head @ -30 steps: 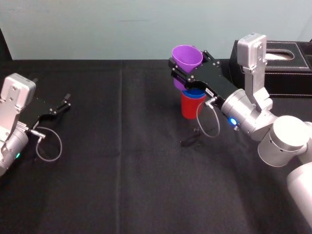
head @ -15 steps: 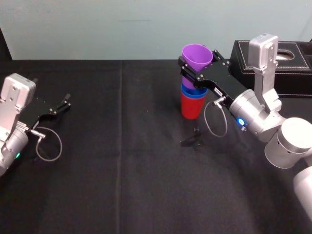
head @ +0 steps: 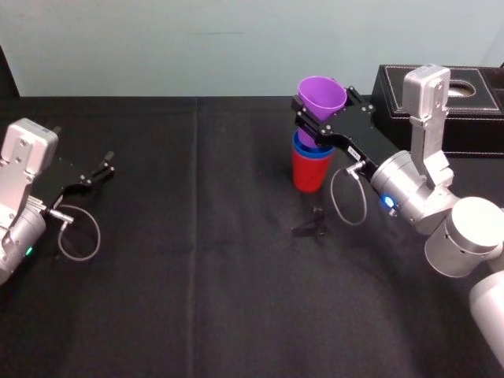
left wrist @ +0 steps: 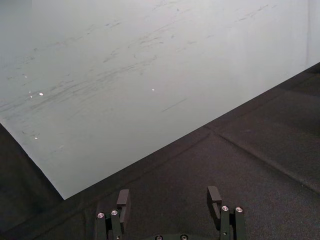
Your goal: Stack the three plastic cups sequentially using one hand.
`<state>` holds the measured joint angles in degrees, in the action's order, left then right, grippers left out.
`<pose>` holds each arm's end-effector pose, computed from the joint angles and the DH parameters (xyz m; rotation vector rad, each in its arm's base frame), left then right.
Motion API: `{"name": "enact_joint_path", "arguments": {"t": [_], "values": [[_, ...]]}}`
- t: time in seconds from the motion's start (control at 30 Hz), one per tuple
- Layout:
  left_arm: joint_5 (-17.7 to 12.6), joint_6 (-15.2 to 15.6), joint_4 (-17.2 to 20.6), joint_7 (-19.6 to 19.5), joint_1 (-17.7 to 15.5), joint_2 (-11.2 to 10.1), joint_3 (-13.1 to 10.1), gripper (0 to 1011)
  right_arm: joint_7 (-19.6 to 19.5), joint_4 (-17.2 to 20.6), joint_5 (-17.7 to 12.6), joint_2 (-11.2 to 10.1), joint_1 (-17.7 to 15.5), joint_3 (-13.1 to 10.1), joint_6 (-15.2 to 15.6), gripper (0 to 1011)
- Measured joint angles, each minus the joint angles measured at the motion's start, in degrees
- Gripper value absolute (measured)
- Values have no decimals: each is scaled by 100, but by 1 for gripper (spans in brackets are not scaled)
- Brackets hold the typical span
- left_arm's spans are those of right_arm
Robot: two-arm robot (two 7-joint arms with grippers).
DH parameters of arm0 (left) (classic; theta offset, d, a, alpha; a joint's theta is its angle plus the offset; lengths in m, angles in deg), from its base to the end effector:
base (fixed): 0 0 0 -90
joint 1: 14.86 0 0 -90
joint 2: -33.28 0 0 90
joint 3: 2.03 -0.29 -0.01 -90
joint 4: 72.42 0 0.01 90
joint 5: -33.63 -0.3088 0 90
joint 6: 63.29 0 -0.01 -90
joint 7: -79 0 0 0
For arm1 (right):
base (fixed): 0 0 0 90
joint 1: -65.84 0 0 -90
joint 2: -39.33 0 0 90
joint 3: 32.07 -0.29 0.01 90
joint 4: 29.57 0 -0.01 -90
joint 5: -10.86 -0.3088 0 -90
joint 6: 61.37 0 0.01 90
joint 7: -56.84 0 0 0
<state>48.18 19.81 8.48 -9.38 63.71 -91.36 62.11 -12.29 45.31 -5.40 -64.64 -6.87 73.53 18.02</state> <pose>0.3581 0.0827 -0.3023 0.3045 -0.2849 1.2480 0.4062 -0.0102 -0.2822 0.0891 -0.1433 -1.0117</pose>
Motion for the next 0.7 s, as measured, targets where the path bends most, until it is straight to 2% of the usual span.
{"name": "enact_joint_path", "arguments": {"t": [0.7], "values": [[0,0,0,0,0,0,0,1005,48,-327,64,106,102,-12,-148,741]]}}
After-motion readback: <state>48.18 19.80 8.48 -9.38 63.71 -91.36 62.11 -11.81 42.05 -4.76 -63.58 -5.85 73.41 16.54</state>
